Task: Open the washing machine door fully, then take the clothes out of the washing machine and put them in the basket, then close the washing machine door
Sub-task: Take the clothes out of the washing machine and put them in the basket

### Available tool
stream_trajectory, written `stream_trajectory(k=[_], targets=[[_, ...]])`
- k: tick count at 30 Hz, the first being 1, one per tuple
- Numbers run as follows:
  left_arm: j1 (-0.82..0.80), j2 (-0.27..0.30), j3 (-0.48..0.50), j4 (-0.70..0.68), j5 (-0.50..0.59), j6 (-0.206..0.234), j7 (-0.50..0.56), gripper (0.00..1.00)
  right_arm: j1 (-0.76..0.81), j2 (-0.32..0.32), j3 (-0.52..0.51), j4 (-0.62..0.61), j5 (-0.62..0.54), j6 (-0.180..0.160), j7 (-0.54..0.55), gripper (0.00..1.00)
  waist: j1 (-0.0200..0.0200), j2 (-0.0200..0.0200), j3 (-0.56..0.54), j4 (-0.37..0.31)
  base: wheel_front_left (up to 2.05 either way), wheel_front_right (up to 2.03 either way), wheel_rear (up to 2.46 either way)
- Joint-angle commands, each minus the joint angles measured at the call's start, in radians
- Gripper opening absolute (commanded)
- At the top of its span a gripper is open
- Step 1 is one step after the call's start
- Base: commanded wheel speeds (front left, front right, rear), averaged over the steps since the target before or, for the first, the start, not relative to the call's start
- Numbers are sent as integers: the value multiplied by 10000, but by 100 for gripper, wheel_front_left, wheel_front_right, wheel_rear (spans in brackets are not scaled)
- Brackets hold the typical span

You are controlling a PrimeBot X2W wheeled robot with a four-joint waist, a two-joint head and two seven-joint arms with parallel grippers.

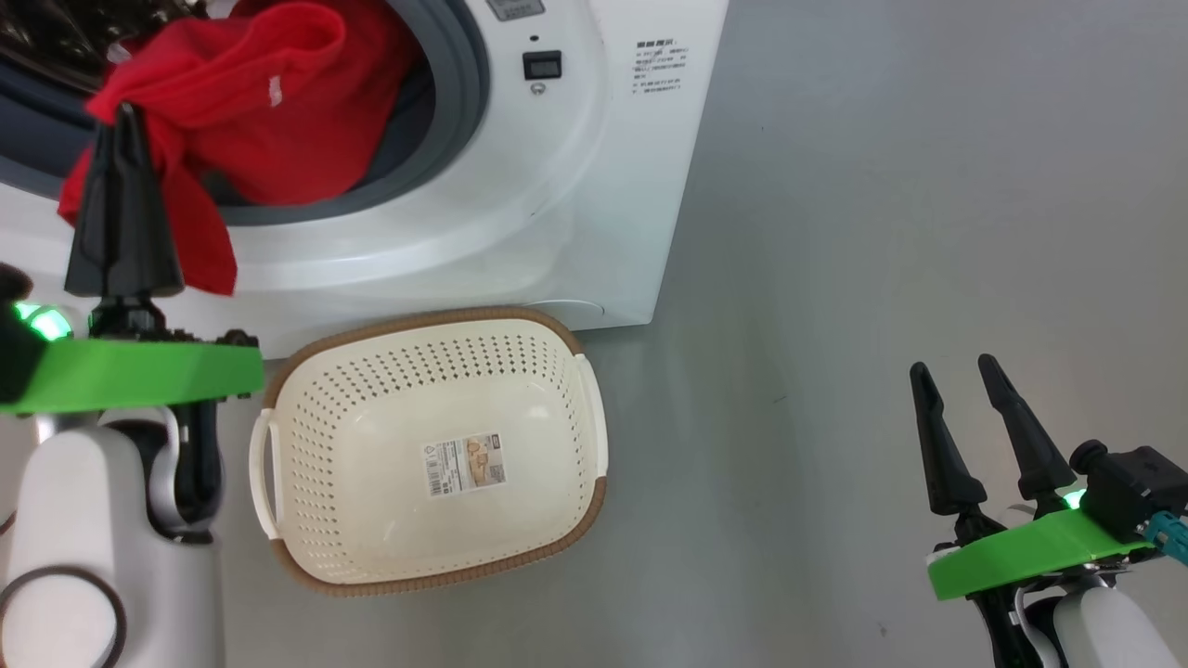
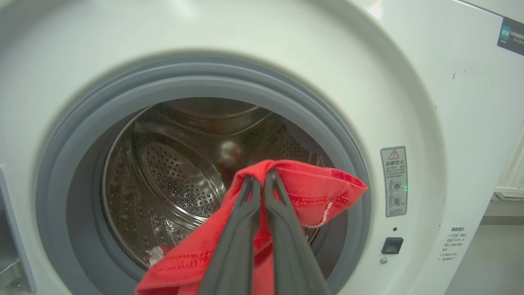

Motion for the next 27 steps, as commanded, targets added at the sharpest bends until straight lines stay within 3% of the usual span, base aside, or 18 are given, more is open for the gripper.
stream_trajectory(k=[1,17,27], targets=[[122,284,323,-450,130,-56,-78,0,199,-85,203,-266,-78,62,-65,100,0,-1,2,4,0,0,0],[823,35,-1,-3502,121,-64,-78,0,289,-124,195,-335,-85,62,-65,100,0,-1,84,121,0,0,0],[1260,19,-393,-2618,231,-60,-78,0,101,-107,247,-366,-68,62,-65,100,0,-1,420,44,0,0,0]])
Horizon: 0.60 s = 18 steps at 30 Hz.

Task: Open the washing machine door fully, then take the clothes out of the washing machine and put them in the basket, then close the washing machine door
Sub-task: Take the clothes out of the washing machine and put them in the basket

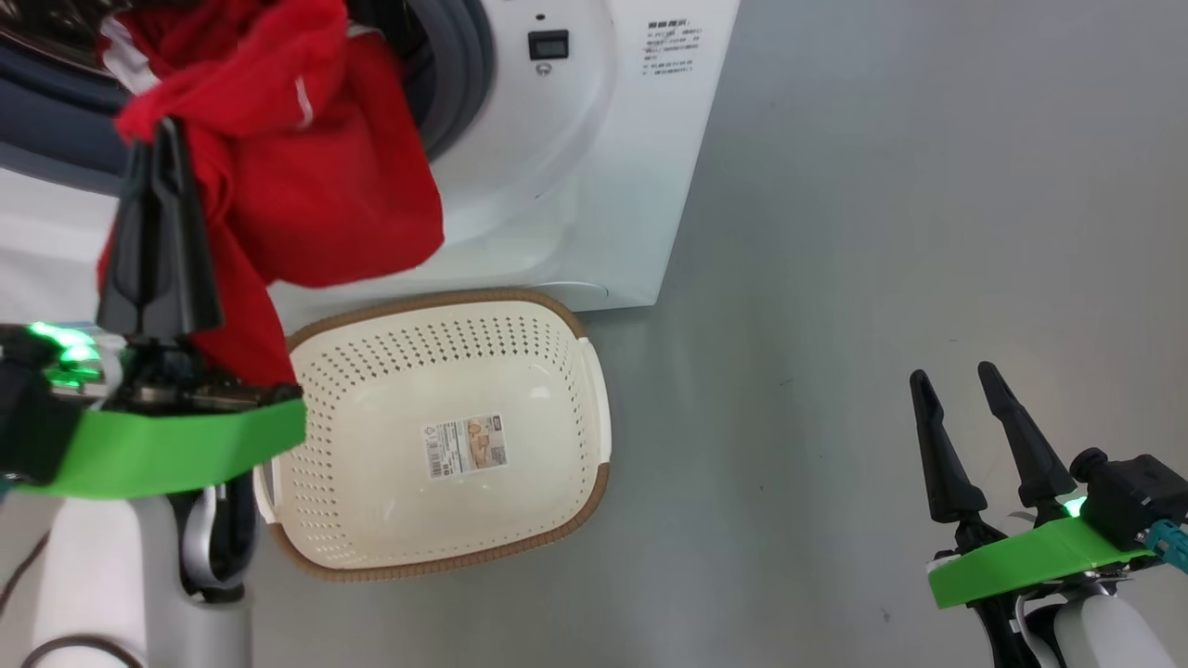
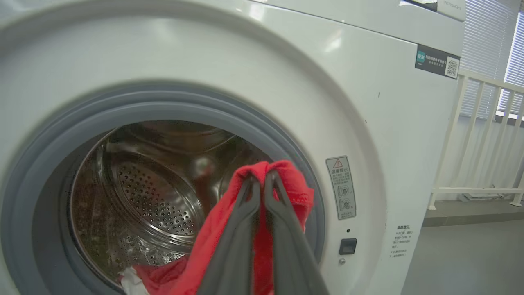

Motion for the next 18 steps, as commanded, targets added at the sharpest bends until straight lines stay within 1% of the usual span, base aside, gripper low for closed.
stream_trajectory(k=[1,8,9,11,14,18], targets=[[250,199,206,68,34,-34,-47,0,-79,-91,249,-269,-63,62,-65,100,0,0,151,-50,0,0,0],[461,198,-86,1581,-213,204,-47,0,-271,-56,235,-332,-59,62,-65,100,0,0,699,-45,0,0,0],[461,198,-86,1581,-213,204,-47,0,-271,-56,235,-332,-59,62,-65,100,0,0,699,-45,0,0,0],[428,198,-190,2129,-321,233,-47,0,-357,-56,222,-366,-58,62,-65,100,0,0,881,-40,0,0,0],[280,198,-205,2956,-771,232,-47,0,-493,-47,247,-396,-54,62,-65,100,0,0,1135,-71,0,0,0],[25,197,-199,3959,-736,185,-47,0,-660,-31,297,-415,-40,62,-65,100,0,0,1435,-146,0,0,0]])
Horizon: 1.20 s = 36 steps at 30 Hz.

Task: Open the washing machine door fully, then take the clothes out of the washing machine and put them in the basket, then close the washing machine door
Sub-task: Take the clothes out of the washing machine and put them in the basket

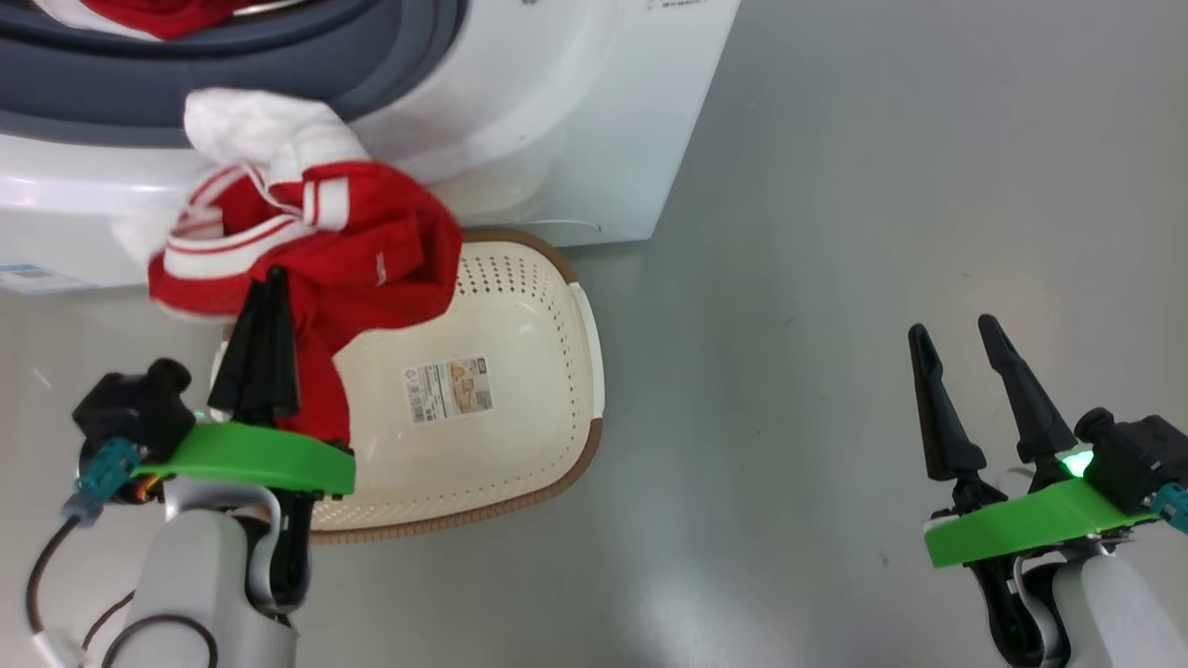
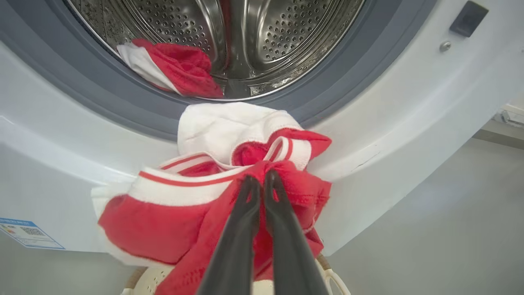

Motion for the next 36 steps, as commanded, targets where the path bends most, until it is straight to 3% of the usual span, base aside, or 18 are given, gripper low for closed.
stream_trajectory(k=[1,19,36], targets=[[-245,205,254,-11,53,-31,-51,0,-133,-48,242,-260,-33,62,-65,100,0,0,264,-76,0,0,0],[-2244,205,-56,4520,707,-230,-51,0,-841,72,314,-401,18,62,-65,100,0,0,1790,-346,0,0,0],[-3401,355,-311,6605,1066,-253,-51,0,-958,-6,529,-520,-93,62,-65,100,0,0,2719,-457,0,0,0]])
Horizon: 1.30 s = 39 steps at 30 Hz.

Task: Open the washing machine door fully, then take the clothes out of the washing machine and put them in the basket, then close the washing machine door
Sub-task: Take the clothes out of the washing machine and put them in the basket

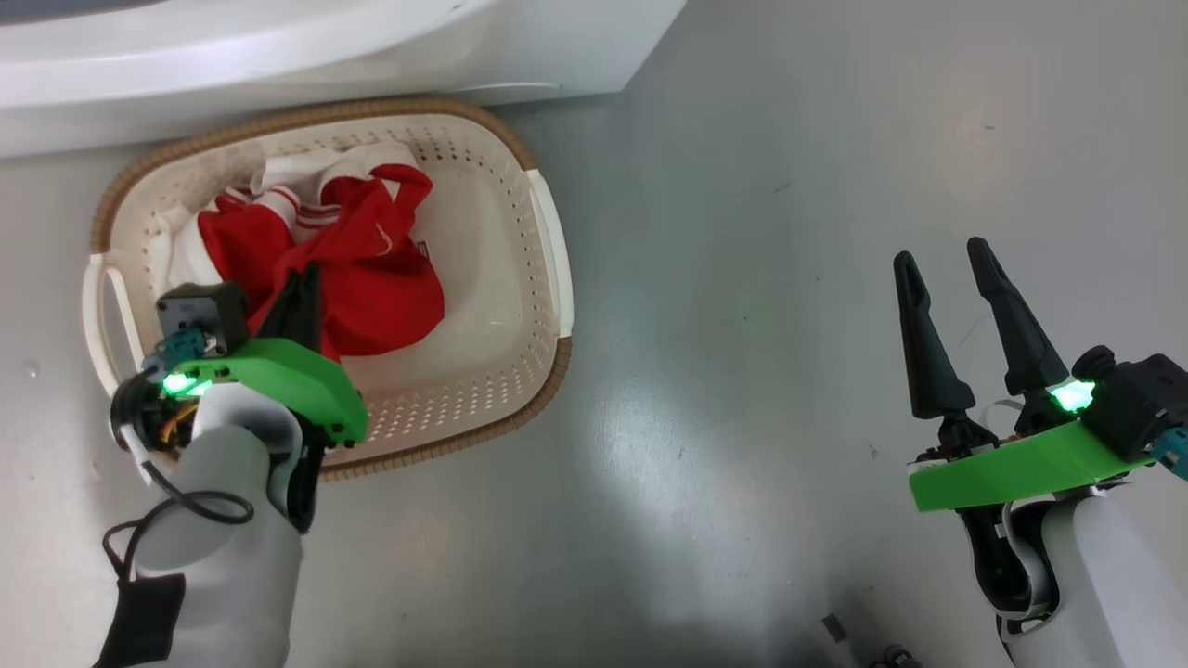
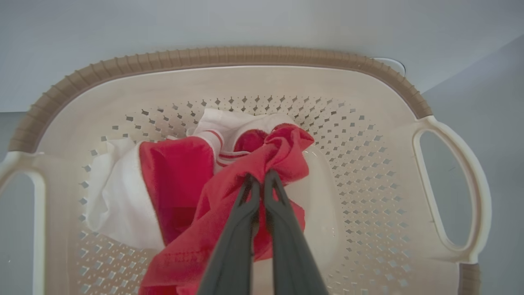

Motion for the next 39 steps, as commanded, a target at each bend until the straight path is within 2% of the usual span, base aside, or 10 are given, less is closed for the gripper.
stream_trajectory(k=[1,6,8,9,10,24,39], targets=[[176,352,176,-26,29,-54,-53,0,148,-85,260,-211,-90,62,-65,100,0,0,32,-12,0,0,0],[31,400,254,255,62,-54,-53,0,138,-107,257,-219,-74,62,-65,100,0,0,59,-63,0,0,0],[8,400,304,280,56,-54,-53,47,131,-115,228,-221,-61,62,-65,100,0,0,43,-80,0,0,0],[4,399,320,299,59,-54,-53,84,125,-117,209,-215,-59,62,-65,100,0,0,27,-82,0,0,0],[4,398,345,331,56,-54,-53,100,118,-117,196,-205,-61,62,-65,100,0,0,3,-85,0,0,0],[770,314,662,122,-185,-55,-53,100,235,-184,217,14,-81,62,-65,100,0,0,-1088,16,0,0,0],[2466,220,782,-1964,-620,-55,-53,100,744,-380,268,380,-80,62,-65,100,0,0,-2893,370,0,0,0]])
